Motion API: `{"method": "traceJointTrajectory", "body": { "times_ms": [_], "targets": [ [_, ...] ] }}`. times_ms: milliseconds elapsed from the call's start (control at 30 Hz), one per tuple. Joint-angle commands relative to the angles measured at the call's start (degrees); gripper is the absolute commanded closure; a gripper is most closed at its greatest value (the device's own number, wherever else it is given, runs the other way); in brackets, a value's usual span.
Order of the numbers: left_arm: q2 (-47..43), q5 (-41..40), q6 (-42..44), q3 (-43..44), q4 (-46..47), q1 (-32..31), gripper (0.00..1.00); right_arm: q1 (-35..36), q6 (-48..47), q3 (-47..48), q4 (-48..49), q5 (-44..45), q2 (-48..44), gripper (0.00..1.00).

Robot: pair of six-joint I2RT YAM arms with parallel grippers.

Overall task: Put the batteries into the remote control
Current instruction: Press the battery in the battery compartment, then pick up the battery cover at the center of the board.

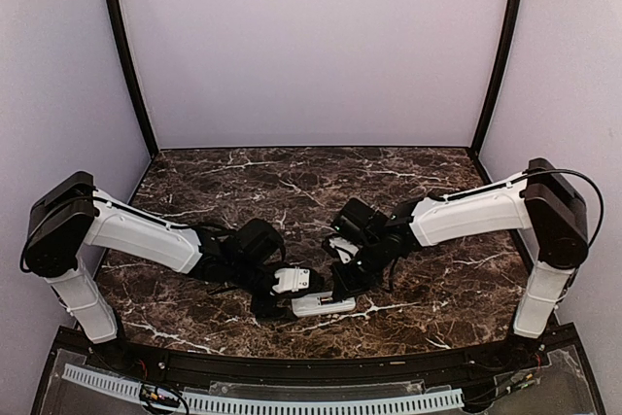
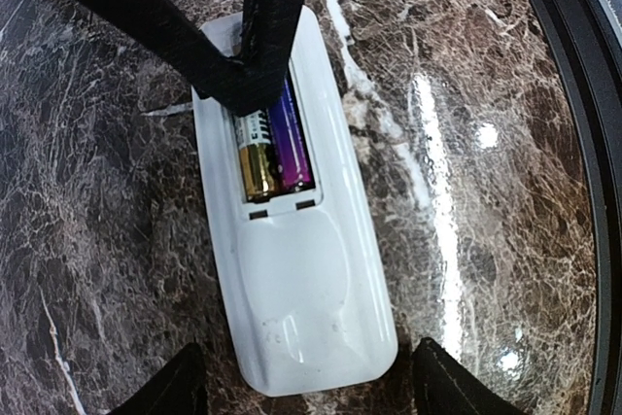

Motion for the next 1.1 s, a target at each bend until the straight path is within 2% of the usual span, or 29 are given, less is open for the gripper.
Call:
{"method": "traceJointTrajectory", "body": {
  "times_ms": [0, 467, 733, 800, 933, 1067],
  "targets": [
    [-1.87, -0.14, 0.68, -0.89, -1.05, -0.35, 0.28, -0.37, -0.47, -2.33, -0.13, 1.33, 1.80, 1.00],
    [-4.75, -1.07, 1.02, -1.02, -1.98, -0.27, 0.28, -0.64, -2.42, 4.55, -3.53, -0.30, -4.33, 1.00],
    [-11.02, 1.61, -1.46, 0.53, -5.41, -0.30, 0.27, -6.49, -4.44, 5.00, -5.96, 5.33, -9.73, 0.99],
    [-13.03, 1.13, -3.12, 1.30, -5.91, -0.22, 0.26, -8.51, -5.71, 5.45, -7.21, 7.07, -11.24, 0.84],
    [-16.71, -2.33, -8.66, 3.63, -8.00, -0.21, 0.25, -11.96, -8.48, 6.13, -9.07, 10.24, -13.88, 0.67],
    [-20.84, -7.41, -17.36, 5.16, -9.97, 0.17, 0.18, -15.70, -11.64, 7.36, -9.86, 13.29, -16.14, 0.51]
  ]
}}
